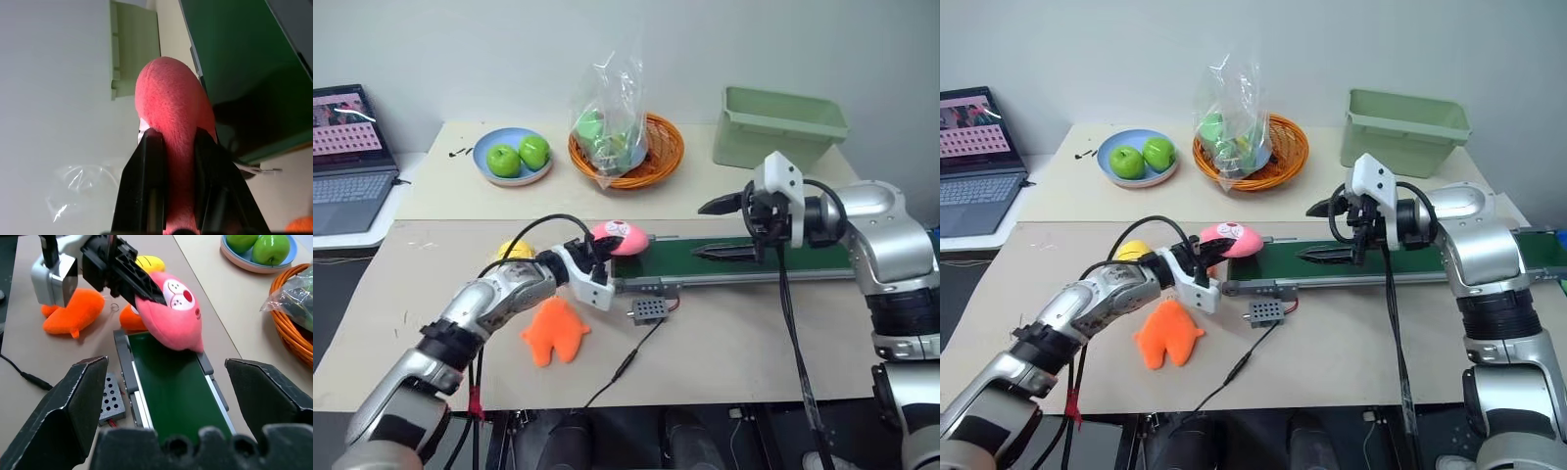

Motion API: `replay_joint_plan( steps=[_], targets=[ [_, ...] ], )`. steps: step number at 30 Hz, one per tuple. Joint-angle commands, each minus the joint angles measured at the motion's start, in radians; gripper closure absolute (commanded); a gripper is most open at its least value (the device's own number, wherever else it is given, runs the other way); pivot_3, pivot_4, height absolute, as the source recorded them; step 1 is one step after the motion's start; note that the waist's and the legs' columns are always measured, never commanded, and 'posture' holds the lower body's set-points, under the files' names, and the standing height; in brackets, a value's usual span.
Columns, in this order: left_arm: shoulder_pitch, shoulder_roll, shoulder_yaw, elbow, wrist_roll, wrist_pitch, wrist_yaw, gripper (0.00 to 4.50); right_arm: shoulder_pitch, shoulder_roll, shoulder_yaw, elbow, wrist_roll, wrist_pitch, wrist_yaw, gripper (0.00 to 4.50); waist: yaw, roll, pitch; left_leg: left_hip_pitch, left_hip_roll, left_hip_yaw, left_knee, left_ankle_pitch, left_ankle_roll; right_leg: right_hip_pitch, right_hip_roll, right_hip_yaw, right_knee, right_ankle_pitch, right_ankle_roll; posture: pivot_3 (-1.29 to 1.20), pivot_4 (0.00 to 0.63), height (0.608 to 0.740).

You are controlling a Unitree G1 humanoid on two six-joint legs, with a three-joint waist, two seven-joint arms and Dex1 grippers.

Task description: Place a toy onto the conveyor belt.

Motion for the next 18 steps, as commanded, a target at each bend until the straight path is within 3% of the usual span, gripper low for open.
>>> replay_joint_plan(
  steps=[1,10,11,18],
  targets=[
    [-0.017,-0.034,-0.022,0.011,0.008,-0.039,-0.002,3.86,0.003,-0.021,-0.044,-0.052,0.024,0.017,-0.023,0.0,0.0,0.0,0.0,0.0,0.0,0.0,0.0,0.0,0.0,0.0,0.0,0.0,0.0,0.0,0.0,0.0,0.15,0.74],
    [0.011,-0.066,-0.027,0.019,-0.014,-0.036,-0.072,3.86,0.023,-0.03,-0.053,-0.077,0.029,0.03,-0.05,0.0,-0.001,0.0,0.0,0.0,0.0,0.0,0.002,0.0,0.0,0.0,0.0,0.0,0.0,0.0,0.0,0.0,0.15,0.74],
    [0.014,-0.066,-0.024,0.019,-0.017,-0.032,-0.078,3.29,0.024,-0.03,-0.053,-0.078,0.03,0.03,-0.052,0.0,-0.002,0.0,0.0,0.0,0.0,0.0,0.002,0.0,0.0,0.0,0.0,0.0,0.0,0.0,0.0,0.0,0.15,0.74],
    [0.033,-0.05,-0.012,0.042,-0.035,-0.016,-0.121,0.75,0.006,-0.02,-0.042,-0.057,0.021,0.017,-0.056,0.0,-0.004,0.0,-0.001,0.002,0.0,0.0,0.002,0.0,0.0,0.002,0.0,0.0,0.0,0.0,0.0,0.0,0.15,0.74]
  ],
)
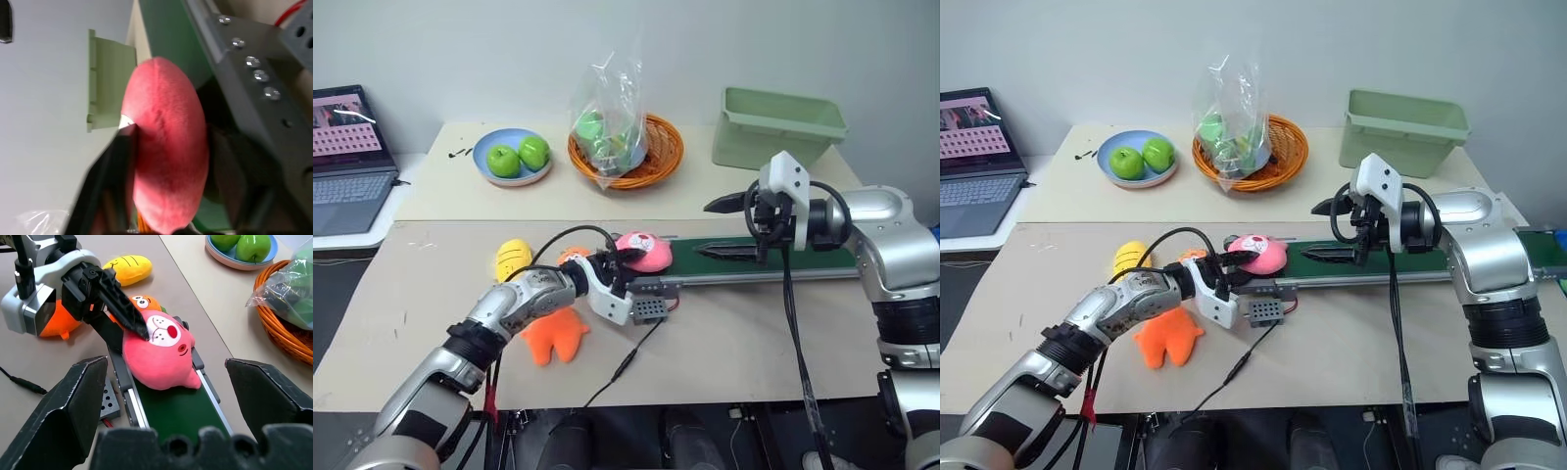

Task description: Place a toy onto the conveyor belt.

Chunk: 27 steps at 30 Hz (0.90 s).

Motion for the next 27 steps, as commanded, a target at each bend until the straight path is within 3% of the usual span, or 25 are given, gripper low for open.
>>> replay_joint_plan(
  steps=[1,2,5,10,15,19,21,27],
  targets=[
    [0.02,0.02,-0.002,0.026,0.003,0.016,-0.041,0.36,-0.023,-0.005,-0.025,-0.013,0.014,-0.013,-0.006,0.0,-0.002,0.0,0.0,0.001,0.0,0.0,0.0,0.0,0.0,0.001,0.0,0.0,-0.001,0.0,0.0,0.0,0.15,0.74],
    [0.023,0.022,0.002,0.023,0.001,0.018,-0.045,0.11,-0.023,-0.005,-0.024,-0.011,0.014,-0.015,-0.006,0.0,-0.004,0.0,0.0,0.002,0.0,0.0,0.0,0.0,0.0,0.002,0.0,0.0,-0.001,0.0,0.0,0.0,0.15,0.74],
    [0.038,0.026,0.029,-0.005,-0.05,0.035,-0.082,0.04,-0.025,-0.003,-0.021,-0.005,0.011,-0.02,-0.005,0.0,-0.012,0.001,-0.001,0.008,0.001,0.0,0.0,0.0,0.0,0.009,0.001,0.0,-0.002,0.0,0.0,0.0,0.15,0.74],
    [0.102,0.007,0.119,-0.115,-0.311,0.185,-0.268,0.04,-0.024,-0.005,-0.021,-0.005,0.012,-0.021,-0.001,0.0,-0.02,0.001,-0.001,0.011,0.001,0.0,0.0,0.0,0.0,0.01,0.001,0.0,-0.002,0.0,0.0,0.0,0.15,0.74],
    [0.168,0.012,0.238,-0.293,-0.634,0.472,-0.489,0.04,-0.03,-0.013,-0.02,0.011,0.007,-0.031,0.01,0.0,-0.018,0.001,-0.001,0.009,0.001,-0.001,0.0,0.0,0.0,0.009,0.001,0.0,-0.001,0.0,0.0,0.0,0.15,0.74],
    [0.201,-0.006,0.366,-0.43,-0.954,0.854,-0.588,0.04,-0.045,-0.014,-0.013,0.032,-0.001,-0.045,0.022,0.0,-0.016,0.001,-0.001,0.007,0.001,-0.002,0.001,0.0,0.0,0.008,0.001,-0.001,-0.002,0.0,0.001,0.0,0.15,0.74],
    [0.229,0.002,0.412,-0.515,-1.087,0.949,-0.635,0.04,-0.056,-0.011,-0.009,0.043,-0.003,-0.051,0.026,0.0,-0.017,0.001,-0.001,0.007,0.001,-0.002,0.001,0.0,0.0,0.008,0.001,-0.001,-0.001,-0.001,0.001,0.0,0.15,0.74],
    [0.202,-0.004,0.533,-0.58,-1.247,1.166,-0.567,0.04,-0.077,0.018,-0.008,0.07,0.01,-0.06,0.034,0.0,-0.017,0.001,0.0,0.007,0.001,-0.003,0.001,0.0,0.0,0.008,0.001,-0.001,-0.002,-0.001,0.001,0.0,0.15,0.74]
  ],
)
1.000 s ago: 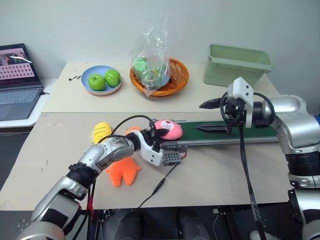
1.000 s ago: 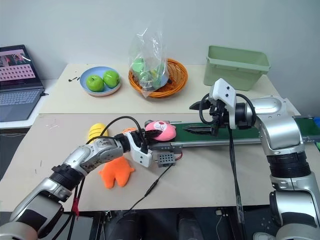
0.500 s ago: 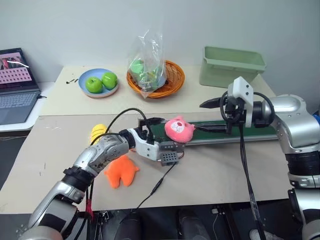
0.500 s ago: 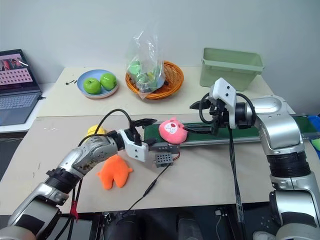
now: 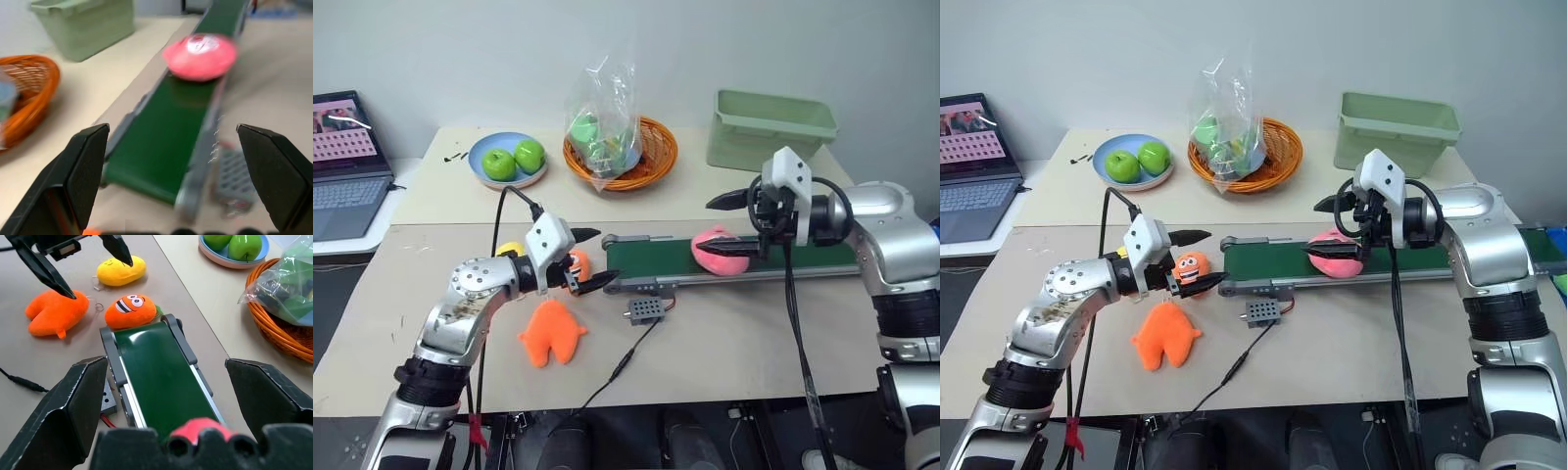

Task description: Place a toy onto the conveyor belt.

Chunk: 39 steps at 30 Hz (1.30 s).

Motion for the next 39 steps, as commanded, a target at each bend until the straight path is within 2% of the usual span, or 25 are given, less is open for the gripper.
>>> replay_joint_plan(
  steps=[1,5,10,25,39],
  targets=[
    [-0.023,-0.004,0.083,-0.066,-0.085,0.076,0.046,0.04,-0.028,0.008,-0.02,-0.004,0.019,-0.023,0.007,0.0,0.0,0.0,0.0,0.0,0.0,0.0,0.0,0.0,0.0,0.0,0.0,0.0,0.0,0.0,0.0,0.0,0.15,0.74],
    [-0.01,-0.001,0.107,-0.082,-0.076,0.074,0.091,0.04,-0.029,0.024,-0.054,0.005,0.069,0.006,0.016,0.0,0.0,0.0,0.0,0.0,0.0,0.0,0.0,0.0,0.0,0.0,0.0,0.0,0.0,0.0,0.0,0.0,0.15,0.74],
    [0.011,0.009,0.142,-0.09,-0.115,0.06,0.073,0.04,-0.034,0.022,-0.058,0.023,0.081,-0.001,0.015,0.0,0.001,0.0,0.0,0.0,0.0,0.0,0.0,0.0,0.0,0.0,0.0,0.0,0.0,0.0,0.0,0.0,0.15,0.74],
    [-0.051,0.024,0.163,-0.088,-0.215,0.187,0.096,0.04,-0.036,0.022,-0.052,0.019,0.093,-0.007,-0.003,0.0,-0.001,0.0,0.0,-0.001,0.0,0.0,0.0,0.0,0.0,0.0,0.0,0.0,-0.001,0.0,0.0,0.0,0.15,0.74],
    [-0.052,0.017,0.19,-0.103,-0.265,0.207,0.15,0.04,0.0,0.019,-0.057,0.016,0.087,-0.023,-0.021,0.0,0.001,0.0,0.0,-0.001,0.0,0.0,0.0,0.0,0.0,0.0,0.0,0.0,-0.001,0.0,0.0,0.0,0.15,0.74]
  ],
)
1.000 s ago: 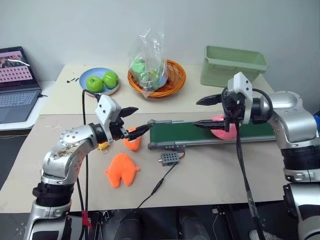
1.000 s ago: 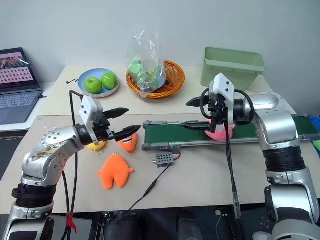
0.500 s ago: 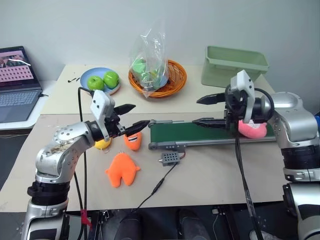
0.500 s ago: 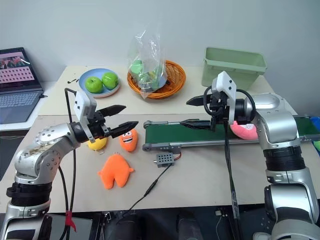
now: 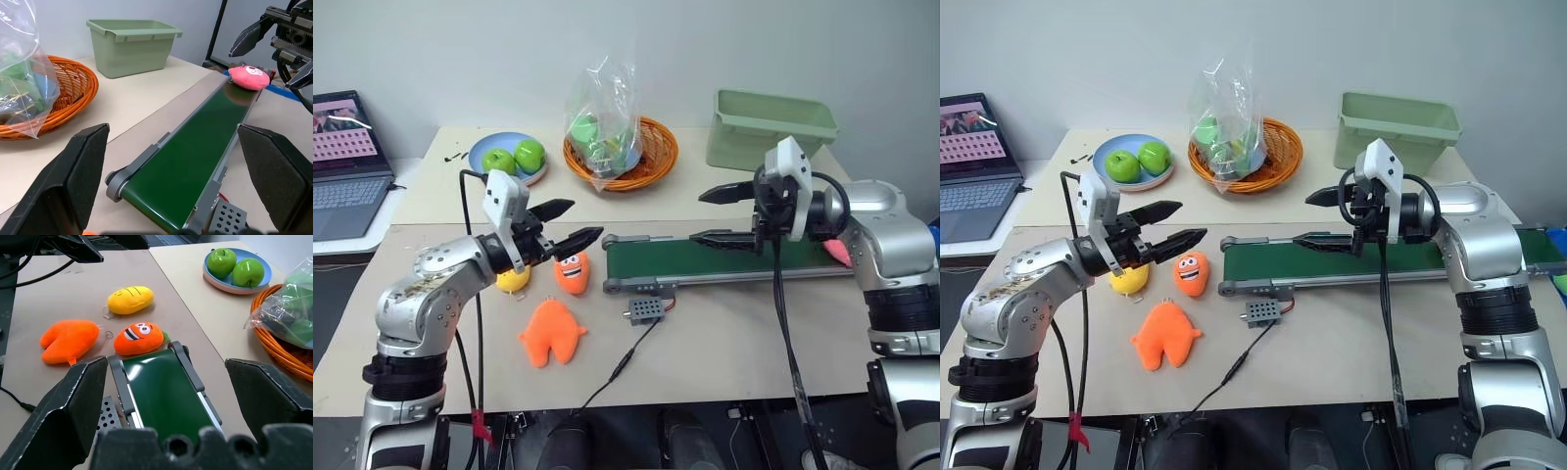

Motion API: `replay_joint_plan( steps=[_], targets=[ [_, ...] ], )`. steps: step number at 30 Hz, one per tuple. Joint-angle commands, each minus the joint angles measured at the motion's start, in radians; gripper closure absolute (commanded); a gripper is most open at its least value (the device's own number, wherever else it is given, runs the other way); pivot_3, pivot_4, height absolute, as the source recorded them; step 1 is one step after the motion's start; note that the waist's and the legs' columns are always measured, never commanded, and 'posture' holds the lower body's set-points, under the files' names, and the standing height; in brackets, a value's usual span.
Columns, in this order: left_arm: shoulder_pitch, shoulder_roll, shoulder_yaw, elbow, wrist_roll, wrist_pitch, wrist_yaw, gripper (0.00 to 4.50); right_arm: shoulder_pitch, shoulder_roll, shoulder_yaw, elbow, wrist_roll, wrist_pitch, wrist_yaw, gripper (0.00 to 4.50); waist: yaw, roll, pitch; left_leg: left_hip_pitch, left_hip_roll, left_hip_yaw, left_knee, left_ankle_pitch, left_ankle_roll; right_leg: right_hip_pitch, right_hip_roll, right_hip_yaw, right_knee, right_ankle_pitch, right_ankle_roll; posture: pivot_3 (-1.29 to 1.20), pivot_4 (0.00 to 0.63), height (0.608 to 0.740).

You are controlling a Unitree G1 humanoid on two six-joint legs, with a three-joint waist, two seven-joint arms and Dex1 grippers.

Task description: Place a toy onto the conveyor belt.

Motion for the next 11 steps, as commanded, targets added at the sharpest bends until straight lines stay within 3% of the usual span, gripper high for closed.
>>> replay_joint_plan(
  steps=[1,11],
  targets=[
    [-0.015,0.005,0.029,-0.043,-0.027,0.003,0.009,0.04,0.003,-0.003,-0.048,-0.025,0.017,-0.018,-0.012,0.0,0.0,0.0,0.0,0.0,0.0,0.0,0.0,0.0,0.0,0.0,0.0,0.0,0.0,0.0,0.0,0.0,0.15,0.74],
    [-0.01,0.006,0.025,-0.046,-0.047,-0.002,-0.002,0.04,0.024,0.003,-0.057,-0.04,0.018,-0.019,-0.023,0.0,0.0,0.0,0.0,0.0,0.0,0.0,0.0,0.0,0.0,0.0,0.0,0.0,0.0,0.0,0.0,0.0,0.15,0.74]
  ],
)
